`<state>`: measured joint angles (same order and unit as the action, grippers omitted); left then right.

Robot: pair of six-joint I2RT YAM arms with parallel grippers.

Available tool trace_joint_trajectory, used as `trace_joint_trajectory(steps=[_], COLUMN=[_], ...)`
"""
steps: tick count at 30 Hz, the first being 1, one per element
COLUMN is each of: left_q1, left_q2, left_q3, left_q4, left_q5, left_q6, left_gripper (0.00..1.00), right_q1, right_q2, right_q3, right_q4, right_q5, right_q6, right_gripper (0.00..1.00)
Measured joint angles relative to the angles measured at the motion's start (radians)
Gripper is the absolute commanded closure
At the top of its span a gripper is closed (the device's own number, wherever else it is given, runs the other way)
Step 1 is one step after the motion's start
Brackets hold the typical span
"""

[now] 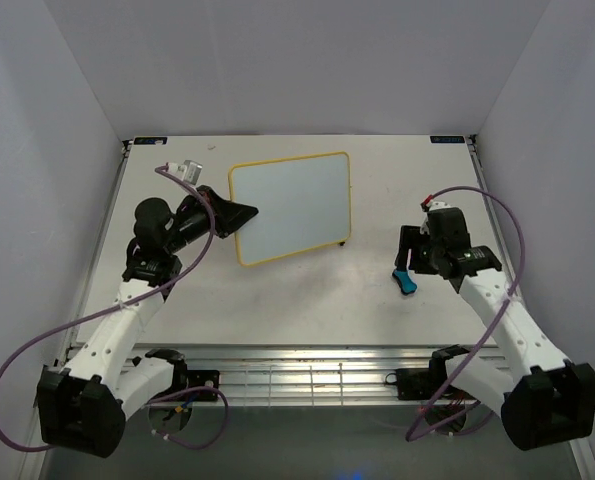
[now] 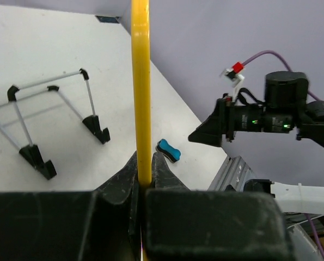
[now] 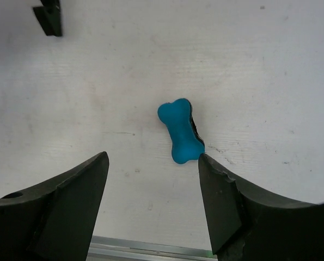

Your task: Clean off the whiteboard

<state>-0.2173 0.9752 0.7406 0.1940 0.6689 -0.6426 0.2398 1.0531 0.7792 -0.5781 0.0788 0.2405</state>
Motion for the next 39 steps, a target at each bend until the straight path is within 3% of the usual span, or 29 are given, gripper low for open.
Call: trace_joint_trajectory(steps=[9,15,19,26,27,39], left_q1=[0.005,0.006,0.008,0.024,0.028,0.079], left_q2=[0.353,0.687,0.841,0.976,0.991,1.165], left_q3=[-0.006,0.109,0.216,0.317,0.33,0.462], left_q4=[0.524,0.825,0.912,0.967,0.971,1.004], left_q5=[0.129,0.241,0.299,0.354,0.361,0.423], left_q6=[-0.074,-0.177,-0.187,-0.179,-0.177,-0.179], left_gripper=[1.0,1.0,1.0,1.0,1.0,1.0], right_q1=[0.0,0.0,0.0,0.0,0.0,0.0], right_q2=[-0.247,-0.326,-0.356,-0.392,-0.393,-0.395], right_q3=[0.077,0.078,0.083,0.083,0.083,0.083], right_q4=[-0.079,-0.138,-0.168,-0.214,-0.216,-0.235], right_q5=[-0.079,-0.154,-0.187,-0.199,-0.205,-0.235], right_q6=[-0.008,-0.009,-0.013,-0.031,-0.034,-0.048], right_gripper=[0.17,0.13,0.07,0.02,0.1,0.1])
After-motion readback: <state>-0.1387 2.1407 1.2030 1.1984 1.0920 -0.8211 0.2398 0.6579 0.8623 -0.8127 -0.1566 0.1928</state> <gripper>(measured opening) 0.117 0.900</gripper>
